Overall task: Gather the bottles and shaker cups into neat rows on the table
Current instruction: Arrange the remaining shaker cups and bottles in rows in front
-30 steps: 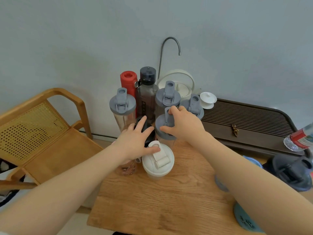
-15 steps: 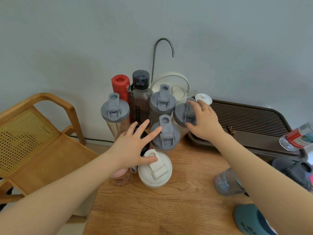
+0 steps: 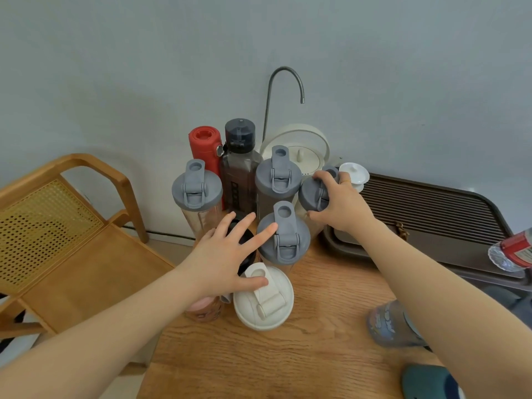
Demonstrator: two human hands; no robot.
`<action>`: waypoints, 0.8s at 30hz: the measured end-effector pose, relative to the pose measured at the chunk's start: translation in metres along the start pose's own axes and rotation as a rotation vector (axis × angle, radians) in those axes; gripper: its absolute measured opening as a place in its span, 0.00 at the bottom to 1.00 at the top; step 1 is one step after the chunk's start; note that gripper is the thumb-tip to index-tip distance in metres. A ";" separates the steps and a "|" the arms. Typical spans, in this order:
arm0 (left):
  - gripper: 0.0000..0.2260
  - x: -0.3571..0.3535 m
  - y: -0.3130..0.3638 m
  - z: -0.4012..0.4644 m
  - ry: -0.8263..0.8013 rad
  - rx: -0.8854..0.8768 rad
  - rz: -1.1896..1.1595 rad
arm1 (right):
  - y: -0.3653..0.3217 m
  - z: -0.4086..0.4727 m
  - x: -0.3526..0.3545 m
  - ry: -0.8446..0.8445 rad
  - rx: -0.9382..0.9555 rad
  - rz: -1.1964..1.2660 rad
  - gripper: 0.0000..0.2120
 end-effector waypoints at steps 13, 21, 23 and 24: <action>0.37 -0.001 0.000 -0.003 0.017 0.001 -0.029 | -0.005 -0.024 0.007 -0.096 0.045 -0.001 0.37; 0.36 0.001 0.001 -0.003 0.013 -0.005 -0.048 | 0.002 -0.056 -0.001 -0.167 0.012 -0.085 0.39; 0.36 0.002 0.001 -0.004 0.001 -0.002 -0.051 | 0.003 -0.061 -0.002 -0.169 0.009 -0.115 0.45; 0.36 0.002 0.001 -0.004 0.000 0.003 -0.050 | 0.003 -0.063 -0.002 -0.166 0.005 -0.112 0.49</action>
Point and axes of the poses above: each hand's wrist, its own z-axis towards the middle knuckle, its own x-axis out of the back of the hand, y = z × x, the point moved 6 cm from there along z, towards the middle knuckle, and after that the axes turned 4 degrees about -z, right-handed, at the moved point
